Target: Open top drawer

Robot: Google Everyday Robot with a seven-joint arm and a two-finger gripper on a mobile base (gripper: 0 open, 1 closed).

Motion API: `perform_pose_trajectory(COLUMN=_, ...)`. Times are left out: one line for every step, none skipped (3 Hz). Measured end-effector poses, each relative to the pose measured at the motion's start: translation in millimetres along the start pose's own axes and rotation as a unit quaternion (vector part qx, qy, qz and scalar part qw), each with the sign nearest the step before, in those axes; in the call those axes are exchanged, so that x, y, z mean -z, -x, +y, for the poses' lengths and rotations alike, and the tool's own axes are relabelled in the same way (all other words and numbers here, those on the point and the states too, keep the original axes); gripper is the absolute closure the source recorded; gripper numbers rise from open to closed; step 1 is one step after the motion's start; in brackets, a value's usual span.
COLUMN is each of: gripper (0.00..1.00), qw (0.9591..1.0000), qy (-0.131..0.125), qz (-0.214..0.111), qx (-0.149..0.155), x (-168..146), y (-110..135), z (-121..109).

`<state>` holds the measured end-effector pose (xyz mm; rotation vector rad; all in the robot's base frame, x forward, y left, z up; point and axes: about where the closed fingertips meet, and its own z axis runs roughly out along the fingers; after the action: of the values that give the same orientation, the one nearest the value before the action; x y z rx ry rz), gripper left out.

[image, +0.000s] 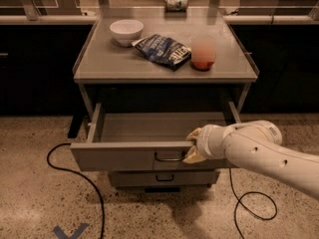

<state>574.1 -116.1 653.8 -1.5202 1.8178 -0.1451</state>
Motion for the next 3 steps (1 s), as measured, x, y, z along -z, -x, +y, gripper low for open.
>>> perform_pose_trajectory(gripper=1.0, qw=1.0, qy=0.0, qz=0.0, qx=0.0, x=0.0, y=2.4, z=1.0)
perform_pose_trajectory(gripper=1.0, qw=0.9999, qy=-0.009, qz=0.008, qx=-0.003, x=6.3, y=-4.2, z=0.3)
perform_pose_trajectory(gripper=1.0, qw=0.9999, qy=-0.009, qz=0.008, qx=-0.003, x=6.0, y=-2.6, z=1.1)
